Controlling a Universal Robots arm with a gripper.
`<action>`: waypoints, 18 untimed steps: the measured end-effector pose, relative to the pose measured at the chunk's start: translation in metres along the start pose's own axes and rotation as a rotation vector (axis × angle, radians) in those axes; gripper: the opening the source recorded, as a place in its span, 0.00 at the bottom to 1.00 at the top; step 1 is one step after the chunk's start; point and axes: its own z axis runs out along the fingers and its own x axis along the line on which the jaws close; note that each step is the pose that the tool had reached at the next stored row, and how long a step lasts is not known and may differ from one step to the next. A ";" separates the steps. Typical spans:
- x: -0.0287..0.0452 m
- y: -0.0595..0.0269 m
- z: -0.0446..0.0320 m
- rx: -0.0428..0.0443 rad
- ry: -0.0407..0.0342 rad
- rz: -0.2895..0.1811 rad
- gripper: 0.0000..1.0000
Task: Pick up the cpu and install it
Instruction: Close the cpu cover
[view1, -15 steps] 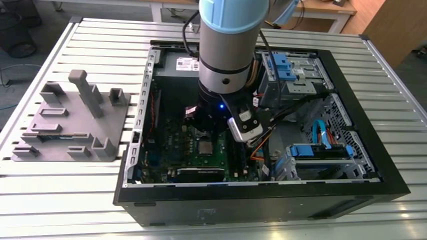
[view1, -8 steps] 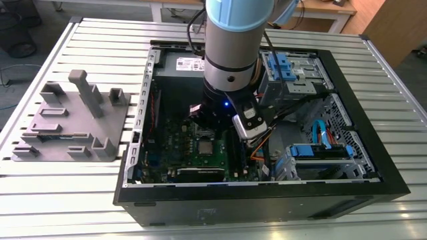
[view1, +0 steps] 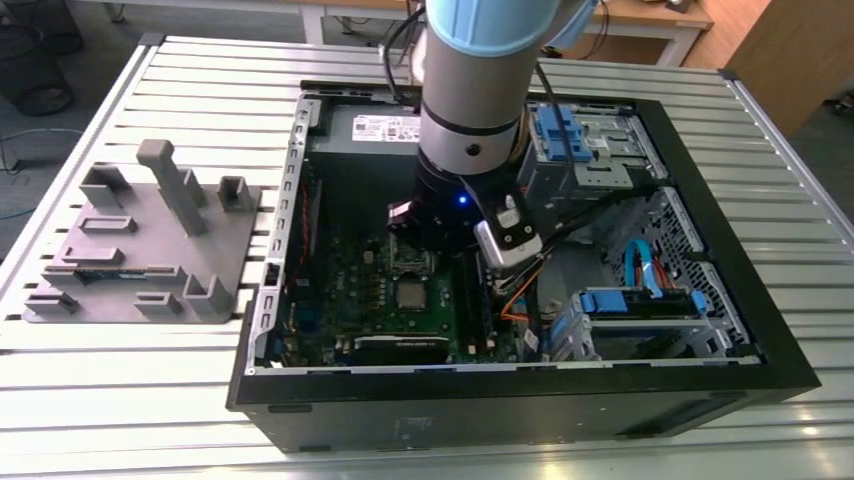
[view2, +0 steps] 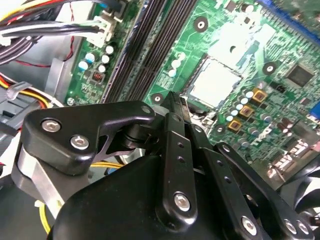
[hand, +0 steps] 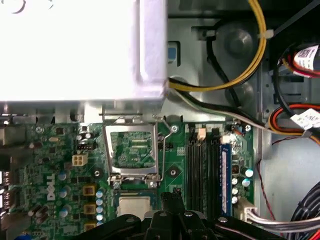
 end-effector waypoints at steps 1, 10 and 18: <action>-0.0005 0.0016 0.0000 -0.0001 0.0000 0.000 0.13; -0.0061 0.0158 0.0010 -0.0008 0.0000 -0.002 0.13; -0.0067 0.0171 0.0026 -0.0077 -0.0008 -0.070 0.13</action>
